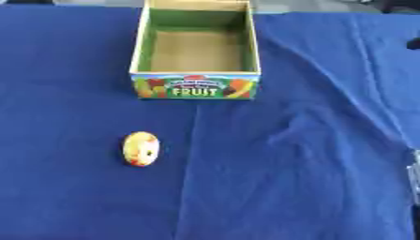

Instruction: Pick up objects on the table and place them in the box.

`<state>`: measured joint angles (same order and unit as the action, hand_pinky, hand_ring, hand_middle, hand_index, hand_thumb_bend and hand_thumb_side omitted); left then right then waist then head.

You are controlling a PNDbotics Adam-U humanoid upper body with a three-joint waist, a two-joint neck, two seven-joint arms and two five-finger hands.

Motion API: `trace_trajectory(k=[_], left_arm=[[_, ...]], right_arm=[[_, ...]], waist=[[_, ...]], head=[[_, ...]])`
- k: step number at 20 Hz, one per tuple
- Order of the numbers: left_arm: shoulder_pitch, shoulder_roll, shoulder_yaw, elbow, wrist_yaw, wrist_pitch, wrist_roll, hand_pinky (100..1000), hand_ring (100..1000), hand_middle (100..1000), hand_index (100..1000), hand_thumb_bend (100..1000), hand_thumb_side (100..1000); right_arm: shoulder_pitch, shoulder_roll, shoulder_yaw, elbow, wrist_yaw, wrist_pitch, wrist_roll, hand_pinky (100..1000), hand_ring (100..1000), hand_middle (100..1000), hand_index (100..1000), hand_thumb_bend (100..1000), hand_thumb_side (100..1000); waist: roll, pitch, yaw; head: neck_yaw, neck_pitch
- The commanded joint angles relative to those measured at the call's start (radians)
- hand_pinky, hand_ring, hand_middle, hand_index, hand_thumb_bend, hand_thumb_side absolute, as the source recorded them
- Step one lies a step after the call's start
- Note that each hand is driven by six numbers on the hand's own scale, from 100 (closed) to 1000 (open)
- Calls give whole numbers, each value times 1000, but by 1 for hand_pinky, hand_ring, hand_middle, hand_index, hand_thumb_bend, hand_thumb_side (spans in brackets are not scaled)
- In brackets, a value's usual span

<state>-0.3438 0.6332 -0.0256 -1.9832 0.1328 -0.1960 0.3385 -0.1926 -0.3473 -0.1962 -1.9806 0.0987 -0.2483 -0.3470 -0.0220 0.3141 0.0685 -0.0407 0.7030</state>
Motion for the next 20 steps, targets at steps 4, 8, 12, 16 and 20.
trace_trajectory(k=[4, 8, 12, 16, 20], left_arm=[[-6, 26, -33, -17, -42, 4, 85, 389, 721, 776, 717, 100, 811], [-5, 29, -67, -17, -82, 17, 116, 394, 733, 786, 725, 100, 830], [-15, 59, -99, -17, -135, 55, 74, 424, 758, 801, 754, 100, 891], [-45, 89, -149, -17, -195, 83, 13, 451, 762, 788, 780, 100, 910], [-85, 59, -147, -17, -493, 83, -239, 487, 768, 795, 832, 157, 943]], right_arm=[[-5, -11, -4, -19, 0, -2, 3, 665, 541, 538, 786, 100, 982], [-6, -11, -3, -19, 0, -2, 5, 665, 541, 538, 786, 100, 983], [-5, -11, -2, -19, -1, -1, 7, 666, 541, 538, 787, 100, 984], [-4, -10, -2, -19, -3, 0, 8, 666, 541, 537, 787, 100, 975], [-2, -9, -1, -19, -4, 0, 9, 666, 541, 537, 787, 100, 986]], waist=[[2, -11, -2], [4, -11, -2], [6, -12, -4], [6, -14, -6], [2, -17, -3]], head=[[-12, 38], [-5, 40], [5, 37], [-4, 32], [-28, 21]])
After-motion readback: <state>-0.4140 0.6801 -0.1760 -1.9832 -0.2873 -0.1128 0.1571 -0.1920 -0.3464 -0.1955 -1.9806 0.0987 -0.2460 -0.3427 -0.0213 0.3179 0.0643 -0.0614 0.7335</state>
